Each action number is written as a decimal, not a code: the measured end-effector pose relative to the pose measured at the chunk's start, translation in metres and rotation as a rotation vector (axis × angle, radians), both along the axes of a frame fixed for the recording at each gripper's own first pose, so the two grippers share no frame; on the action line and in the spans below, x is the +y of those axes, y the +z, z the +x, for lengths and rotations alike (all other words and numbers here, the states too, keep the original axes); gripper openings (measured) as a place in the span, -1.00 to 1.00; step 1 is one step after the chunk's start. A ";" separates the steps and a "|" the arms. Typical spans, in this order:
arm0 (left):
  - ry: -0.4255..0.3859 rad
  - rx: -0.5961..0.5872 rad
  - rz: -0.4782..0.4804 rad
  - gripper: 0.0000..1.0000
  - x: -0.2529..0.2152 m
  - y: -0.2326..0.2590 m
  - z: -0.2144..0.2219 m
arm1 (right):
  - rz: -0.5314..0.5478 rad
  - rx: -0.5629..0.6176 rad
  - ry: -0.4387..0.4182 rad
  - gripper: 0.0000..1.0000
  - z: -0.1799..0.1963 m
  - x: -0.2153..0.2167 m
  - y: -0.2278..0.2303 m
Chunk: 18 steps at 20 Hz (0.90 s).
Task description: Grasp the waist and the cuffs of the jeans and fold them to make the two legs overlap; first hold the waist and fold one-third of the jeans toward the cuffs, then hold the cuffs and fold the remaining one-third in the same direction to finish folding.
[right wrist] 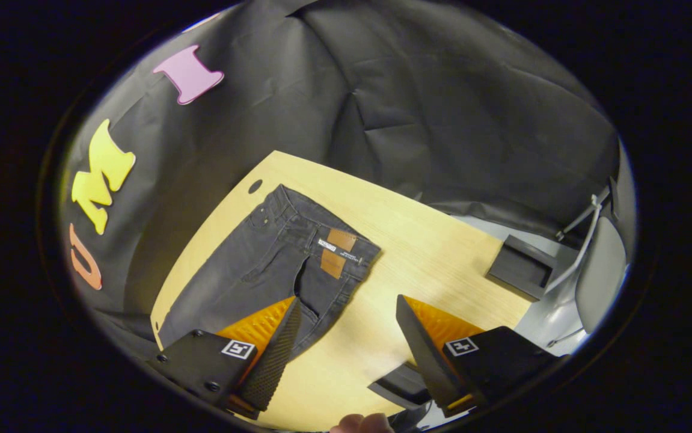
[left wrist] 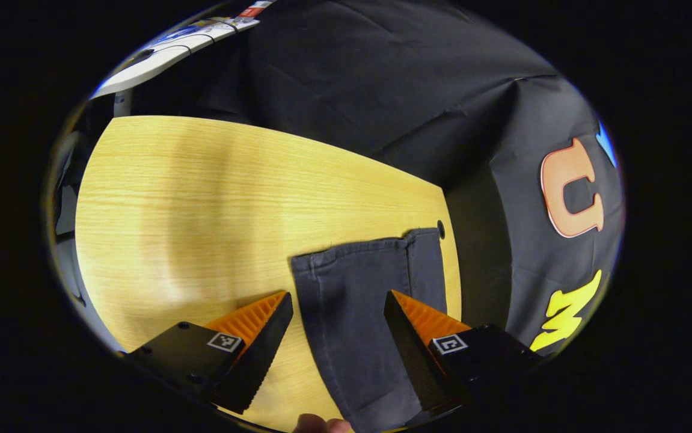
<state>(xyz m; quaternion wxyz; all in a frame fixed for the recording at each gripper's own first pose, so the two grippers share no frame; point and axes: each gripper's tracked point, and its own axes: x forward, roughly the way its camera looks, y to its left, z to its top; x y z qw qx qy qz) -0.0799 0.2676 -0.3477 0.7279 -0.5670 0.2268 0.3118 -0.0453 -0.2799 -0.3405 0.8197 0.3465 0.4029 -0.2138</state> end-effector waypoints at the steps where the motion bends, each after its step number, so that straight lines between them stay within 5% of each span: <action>1: -0.006 -0.001 0.009 0.98 0.001 0.000 0.002 | 0.014 0.003 -0.012 0.87 0.002 0.000 -0.006; 3: -0.007 -0.007 0.014 0.97 0.004 0.002 0.004 | 0.034 0.015 -0.028 0.97 0.006 0.000 -0.019; 11: -0.028 -0.035 0.022 0.96 -0.005 0.004 0.030 | 0.006 0.037 -0.061 0.86 0.036 -0.004 -0.040; 13: -0.037 -0.044 0.015 0.95 -0.007 0.005 0.037 | -0.020 0.044 -0.072 0.98 0.045 -0.001 -0.042; 15: -0.046 -0.046 0.014 1.00 -0.009 0.005 0.044 | -0.046 0.063 -0.069 0.87 0.056 0.003 -0.044; 18: -0.062 -0.033 0.009 0.78 -0.013 -0.002 0.054 | -0.152 0.143 -0.046 0.93 0.060 0.002 -0.051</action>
